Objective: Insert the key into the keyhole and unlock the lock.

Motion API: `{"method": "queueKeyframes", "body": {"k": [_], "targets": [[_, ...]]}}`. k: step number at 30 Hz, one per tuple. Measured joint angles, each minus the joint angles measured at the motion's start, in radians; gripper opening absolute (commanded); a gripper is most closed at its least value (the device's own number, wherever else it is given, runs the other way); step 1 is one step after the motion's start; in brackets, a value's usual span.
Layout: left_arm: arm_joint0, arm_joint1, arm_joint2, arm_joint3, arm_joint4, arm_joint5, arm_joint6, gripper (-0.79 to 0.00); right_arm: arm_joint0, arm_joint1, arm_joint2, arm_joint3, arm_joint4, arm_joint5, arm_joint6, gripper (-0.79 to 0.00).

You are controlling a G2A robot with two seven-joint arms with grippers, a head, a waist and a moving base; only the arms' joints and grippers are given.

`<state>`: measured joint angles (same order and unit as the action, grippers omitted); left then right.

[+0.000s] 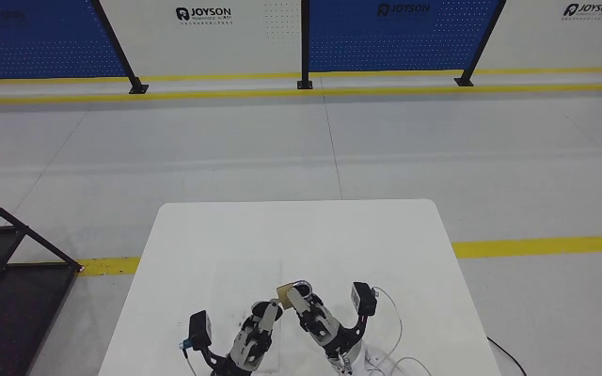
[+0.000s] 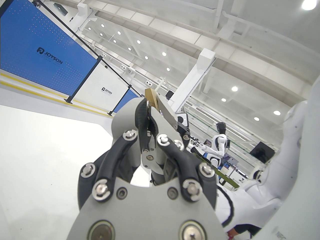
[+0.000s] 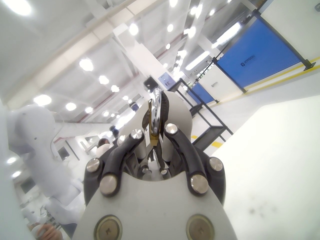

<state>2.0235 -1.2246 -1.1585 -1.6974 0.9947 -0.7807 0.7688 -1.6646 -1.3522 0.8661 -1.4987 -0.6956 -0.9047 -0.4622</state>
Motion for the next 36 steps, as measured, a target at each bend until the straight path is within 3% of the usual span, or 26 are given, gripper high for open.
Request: {"method": "queueKeyframes", "body": {"k": [13, 30, 36], "targets": [[0.001, 0.002, -0.002, 0.014, 0.203, 0.126, 0.136, -0.785, -0.023, 0.008, 0.017, -0.019, 0.005, 0.01, 0.038, -0.785], [-0.035, 0.001, 0.021, 0.084, 0.505, 0.48, 0.348, -0.785, -0.047, 0.022, 0.041, -0.054, 0.06, 0.053, 0.124, -0.785], [-0.044, 0.003, 0.034, 0.096, 0.529, 0.522, 0.363, -0.785, -0.05, 0.025, 0.044, -0.061, 0.069, 0.057, 0.143, -0.785]]}}
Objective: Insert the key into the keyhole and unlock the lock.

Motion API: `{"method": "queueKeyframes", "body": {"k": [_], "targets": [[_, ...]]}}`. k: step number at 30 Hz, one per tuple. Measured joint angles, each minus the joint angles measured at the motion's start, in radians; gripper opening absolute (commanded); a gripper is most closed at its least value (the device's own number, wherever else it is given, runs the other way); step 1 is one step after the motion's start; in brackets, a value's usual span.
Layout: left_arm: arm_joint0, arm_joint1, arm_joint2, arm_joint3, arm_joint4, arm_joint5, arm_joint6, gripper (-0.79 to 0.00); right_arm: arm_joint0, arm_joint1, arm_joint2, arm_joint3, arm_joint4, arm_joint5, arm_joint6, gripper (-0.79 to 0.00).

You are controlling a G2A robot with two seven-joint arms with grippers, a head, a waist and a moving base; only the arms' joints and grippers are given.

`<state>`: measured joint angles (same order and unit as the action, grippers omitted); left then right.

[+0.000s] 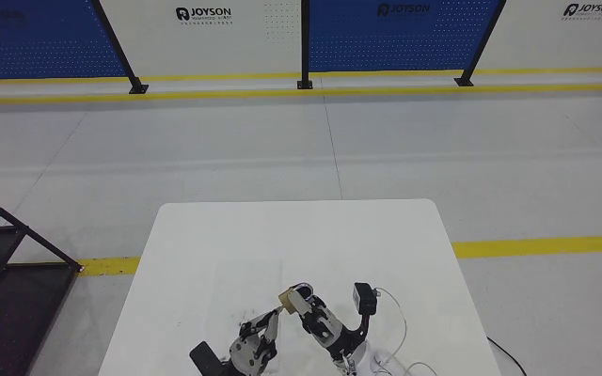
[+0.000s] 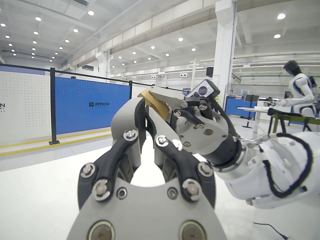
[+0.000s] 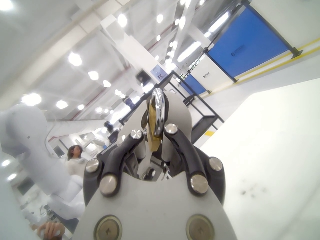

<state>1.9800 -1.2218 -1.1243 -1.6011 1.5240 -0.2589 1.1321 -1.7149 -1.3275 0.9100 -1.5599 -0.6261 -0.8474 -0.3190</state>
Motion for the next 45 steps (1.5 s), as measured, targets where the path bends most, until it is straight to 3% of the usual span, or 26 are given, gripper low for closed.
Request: {"method": "queueKeyframes", "body": {"k": [4, 8, 12, 16, 24, 28, 32, 41, 44, 45], "targets": [[-0.005, 0.0, 0.01, 0.0, -0.019, -0.007, -0.002, -0.754, -0.001, 0.001, 0.001, -0.002, 0.003, -0.003, 0.006, -0.785], [-0.009, 0.002, 0.015, -0.001, -0.06, -0.041, -0.016, -0.489, -0.001, 0.003, 0.002, -0.003, -0.001, -0.014, 0.007, -0.785], [0.001, 0.008, 0.004, -0.011, -0.104, -0.098, -0.025, -0.409, -0.003, 0.005, 0.007, -0.004, -0.019, -0.034, 0.002, -0.785], [0.026, 0.021, -0.026, -0.023, -0.149, -0.188, -0.031, -0.431, -0.006, 0.008, 0.015, -0.004, -0.038, -0.054, -0.006, -0.785], [0.085, 0.057, -0.101, -0.061, -0.352, -0.547, -0.209, -0.542, -0.012, 0.012, 0.023, -0.005, -0.062, -0.071, -0.017, -0.785], [0.101, 0.073, -0.132, -0.082, -0.475, -0.661, -0.362, -0.483, -0.012, 0.013, 0.022, -0.006, -0.069, -0.069, -0.017, -0.785], [0.108, 0.082, -0.145, -0.116, -0.543, -0.656, -0.499, -0.496, -0.01, 0.013, 0.019, -0.005, -0.072, -0.064, -0.014, -0.785], [0.098, 0.083, -0.126, -0.146, -0.592, -0.616, -0.599, -0.523, -0.005, 0.014, 0.009, -0.003, -0.079, -0.049, -0.002, -0.785], [0.097, 0.084, -0.126, -0.15, -0.591, -0.613, -0.606, -0.637, -0.003, 0.014, 0.007, -0.003, -0.077, -0.047, 0.001, -0.785], [0.097, 0.084, -0.126, -0.151, -0.59, -0.612, -0.608, -0.73, -0.002, 0.014, 0.006, -0.003, -0.077, -0.046, 0.002, -0.785]]}}
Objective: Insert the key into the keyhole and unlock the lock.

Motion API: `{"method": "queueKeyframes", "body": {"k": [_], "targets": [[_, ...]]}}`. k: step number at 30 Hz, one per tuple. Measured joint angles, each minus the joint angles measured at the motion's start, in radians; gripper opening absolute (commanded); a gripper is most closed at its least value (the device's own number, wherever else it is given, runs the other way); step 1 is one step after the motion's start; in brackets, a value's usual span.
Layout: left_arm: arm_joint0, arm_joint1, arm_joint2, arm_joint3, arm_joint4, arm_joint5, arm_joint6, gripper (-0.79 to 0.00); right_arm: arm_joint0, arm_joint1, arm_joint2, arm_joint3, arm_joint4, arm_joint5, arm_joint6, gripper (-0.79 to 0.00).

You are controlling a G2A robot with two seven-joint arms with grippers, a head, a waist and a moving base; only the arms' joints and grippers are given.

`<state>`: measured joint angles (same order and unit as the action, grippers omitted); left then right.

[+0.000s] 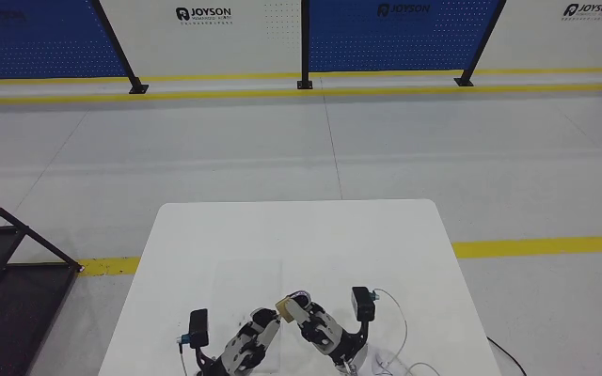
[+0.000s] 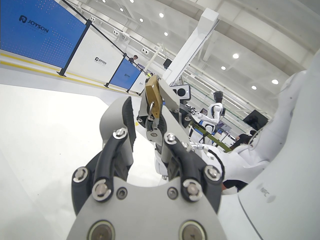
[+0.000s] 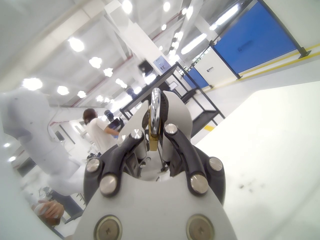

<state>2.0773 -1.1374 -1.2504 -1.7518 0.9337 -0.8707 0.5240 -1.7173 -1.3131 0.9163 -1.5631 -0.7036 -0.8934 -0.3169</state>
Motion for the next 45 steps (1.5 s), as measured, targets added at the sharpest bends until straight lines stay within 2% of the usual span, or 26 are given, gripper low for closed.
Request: {"method": "queueKeyframes", "body": {"k": [2, 11, 15, 23, 29, 45], "targets": [[0.0, 0.001, 0.0, -0.001, 0.001, 0.005, -0.003, -0.785, 0.001, 0.0, 0.0, -0.001, 0.0, 0.002, 0.0, -0.785], [-0.004, 0.001, 0.007, 0.005, 0.024, 0.023, -0.007, -0.785, 0.003, 0.002, -0.004, -0.001, 0.0, 0.009, 0.0, -0.785], [-0.007, -0.001, 0.004, -0.006, 0.075, 0.07, 0.035, -0.785, 0.003, 0.003, -0.005, -0.001, 0.0, 0.009, -0.001, -0.785], [-0.007, -0.012, 0.047, 0.022, 0.331, 0.249, 0.278, -0.785, 0.0, 0.006, -0.003, -0.003, -0.007, 0.013, 0.002, -0.785], [-0.019, -0.016, 0.069, 0.055, 0.463, 0.396, 0.418, -0.785, -0.002, 0.008, -0.001, -0.008, -0.012, 0.016, 0.004, -0.785], [-0.084, -0.034, 0.135, 0.143, 0.653, 0.787, 0.606, -0.785, -0.003, 0.013, -0.007, -0.013, -0.017, 0.027, 0.011, -0.785]]}}
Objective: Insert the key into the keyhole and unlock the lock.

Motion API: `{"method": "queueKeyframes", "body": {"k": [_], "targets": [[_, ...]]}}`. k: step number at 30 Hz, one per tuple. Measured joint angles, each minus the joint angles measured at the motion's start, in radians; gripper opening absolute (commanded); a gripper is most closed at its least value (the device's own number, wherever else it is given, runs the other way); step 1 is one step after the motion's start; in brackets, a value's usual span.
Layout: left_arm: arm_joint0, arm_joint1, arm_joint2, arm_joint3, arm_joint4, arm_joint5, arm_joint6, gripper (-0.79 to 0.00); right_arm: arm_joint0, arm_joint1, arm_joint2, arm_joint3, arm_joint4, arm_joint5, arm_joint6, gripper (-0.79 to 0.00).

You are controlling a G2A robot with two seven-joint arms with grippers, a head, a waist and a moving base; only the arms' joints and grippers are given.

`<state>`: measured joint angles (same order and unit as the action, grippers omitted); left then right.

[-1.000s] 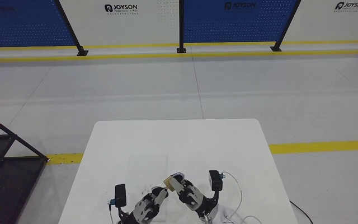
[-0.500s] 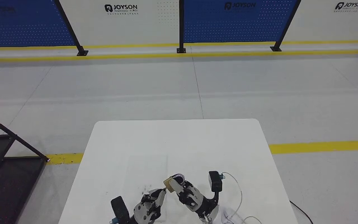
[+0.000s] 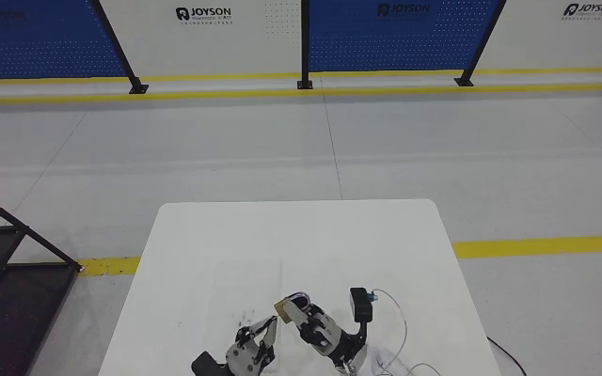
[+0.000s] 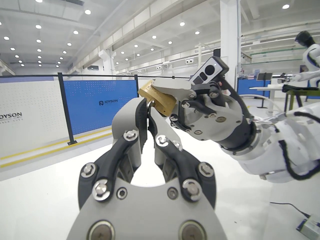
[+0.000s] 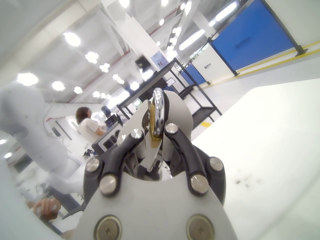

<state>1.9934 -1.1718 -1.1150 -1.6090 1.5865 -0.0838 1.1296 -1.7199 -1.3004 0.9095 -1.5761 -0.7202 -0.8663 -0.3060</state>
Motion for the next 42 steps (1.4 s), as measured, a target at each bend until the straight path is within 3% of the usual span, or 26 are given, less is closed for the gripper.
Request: {"method": "queueKeyframes", "body": {"k": [11, 22, 27, 32, 33, 34, 35, 36, 42], "targets": [[-0.044, -0.01, 0.012, 0.055, 0.106, 0.259, 0.065, -0.785, -0.001, 0.003, -0.003, -0.004, -0.001, 0.004, 0.001, -0.785], [-0.068, -0.013, -0.006, 0.075, 0.219, 0.459, 0.075, -0.785, -0.002, 0.007, -0.004, -0.007, -0.001, 0.003, 0.005, -0.785], [-0.073, -0.011, -0.015, 0.075, 0.26, 0.513, 0.081, -0.785, -0.002, 0.008, -0.006, -0.008, 0.001, 0.005, 0.008, -0.785], [-0.074, -0.011, -0.014, 0.074, 0.235, 0.492, 0.088, -0.785, -0.002, 0.01, -0.006, -0.01, 0.002, 0.007, 0.003, -0.785], [-0.073, -0.011, -0.015, 0.074, 0.228, 0.487, 0.09, -0.686, -0.002, 0.01, -0.005, -0.01, 0.002, 0.007, 0.0, -0.785], [-0.072, -0.011, -0.016, 0.073, 0.22, 0.482, 0.093, -0.514, -0.002, 0.01, -0.005, -0.01, 0.002, 0.006, -0.003, -0.785], [-0.07, -0.011, -0.016, 0.071, 0.206, 0.469, 0.097, -0.08, -0.002, 0.01, -0.004, -0.01, 0.003, 0.004, -0.006, -0.785], [-0.068, -0.011, -0.016, 0.069, 0.194, 0.457, 0.1, 0.0, -0.003, 0.011, -0.003, -0.01, 0.004, 0.003, -0.008, -0.785], [-0.026, -0.004, -0.016, 0.038, 0.063, 0.265, 0.132, 0.0, -0.004, 0.014, 0.007, -0.008, 0.009, -0.004, -0.018, -0.785]]}}
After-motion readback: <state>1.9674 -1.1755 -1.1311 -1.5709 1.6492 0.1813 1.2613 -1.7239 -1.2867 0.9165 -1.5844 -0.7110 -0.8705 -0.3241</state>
